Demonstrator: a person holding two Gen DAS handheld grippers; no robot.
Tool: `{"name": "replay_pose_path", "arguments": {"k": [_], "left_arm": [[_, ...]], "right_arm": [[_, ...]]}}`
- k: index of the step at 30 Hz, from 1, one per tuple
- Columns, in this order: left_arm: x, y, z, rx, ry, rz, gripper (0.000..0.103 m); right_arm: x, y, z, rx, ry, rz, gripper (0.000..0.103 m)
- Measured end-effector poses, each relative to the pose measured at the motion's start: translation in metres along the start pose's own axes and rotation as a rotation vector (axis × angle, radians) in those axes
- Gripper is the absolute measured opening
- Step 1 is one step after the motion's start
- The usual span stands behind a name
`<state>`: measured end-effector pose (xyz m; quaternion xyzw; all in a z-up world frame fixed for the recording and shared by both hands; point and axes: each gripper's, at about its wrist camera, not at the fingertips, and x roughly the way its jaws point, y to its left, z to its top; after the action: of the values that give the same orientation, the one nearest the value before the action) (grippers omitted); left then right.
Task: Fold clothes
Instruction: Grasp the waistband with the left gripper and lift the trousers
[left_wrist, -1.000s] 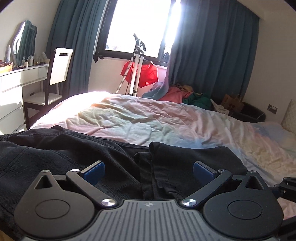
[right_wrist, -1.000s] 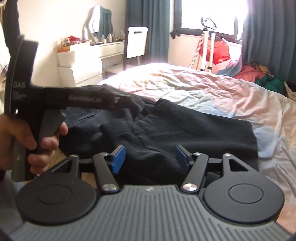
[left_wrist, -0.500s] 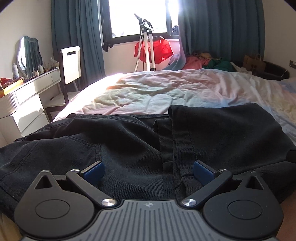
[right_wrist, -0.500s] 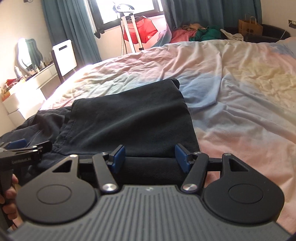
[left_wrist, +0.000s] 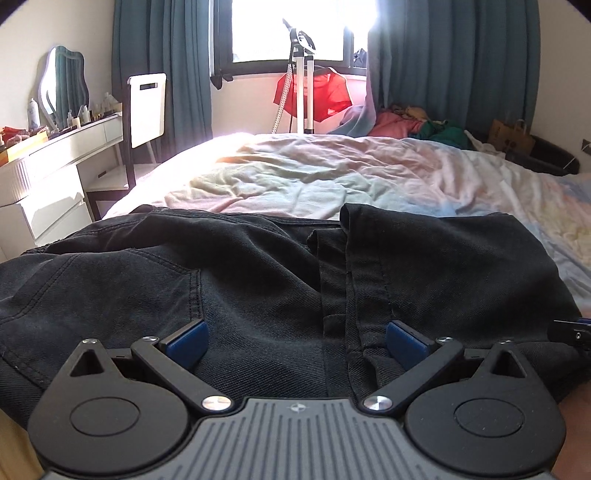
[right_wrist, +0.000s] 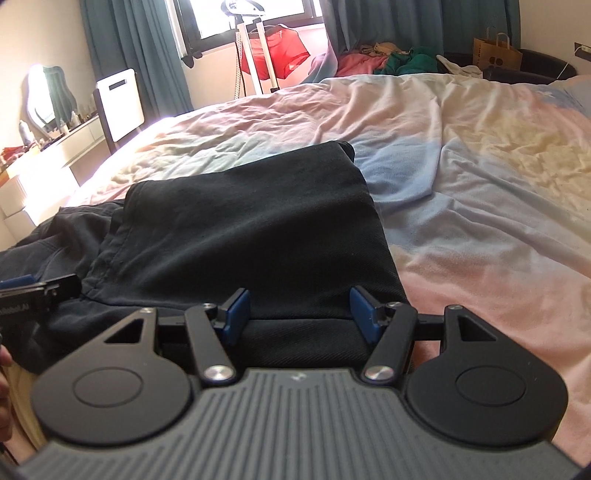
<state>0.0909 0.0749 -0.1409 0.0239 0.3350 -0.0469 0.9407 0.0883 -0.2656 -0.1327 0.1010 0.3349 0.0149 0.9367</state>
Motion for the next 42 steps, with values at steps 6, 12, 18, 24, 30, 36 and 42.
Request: {"name": "replay_pose_path", "arguments": {"k": [6,12,18,24,30,36,42], "left_arm": [[-0.021,0.05,0.025,-0.112,0.051,0.05,0.102],[-0.057,0.157,0.023,-0.536,0.164,0.081,0.103],[-0.081,0.231,-0.005,-0.862,0.253,0.093,0.102],[-0.075,0.255,-0.038,-1.033,0.287,0.059,0.102],[-0.053,0.269,-0.053,-1.157,0.198,0.088,0.103],[-0.046,0.265,-0.044,-1.213,0.067,0.031,0.099],[-0.047,0.252,-0.061,-1.322,0.105,-0.207,0.096]], "right_arm": [[-0.001,-0.003,-0.001,0.005,-0.008,0.012,0.062],[0.0,-0.002,0.0,-0.003,-0.006,0.009,0.062],[-0.001,0.0,-0.001,-0.017,-0.011,0.002,0.062],[-0.001,0.0,0.0,-0.014,-0.011,0.0,0.062],[-0.002,0.0,-0.001,-0.016,-0.014,-0.001,0.062],[-0.003,-0.001,-0.001,-0.01,-0.023,-0.004,0.062],[-0.002,0.001,0.0,-0.013,-0.025,-0.014,0.062]]}}
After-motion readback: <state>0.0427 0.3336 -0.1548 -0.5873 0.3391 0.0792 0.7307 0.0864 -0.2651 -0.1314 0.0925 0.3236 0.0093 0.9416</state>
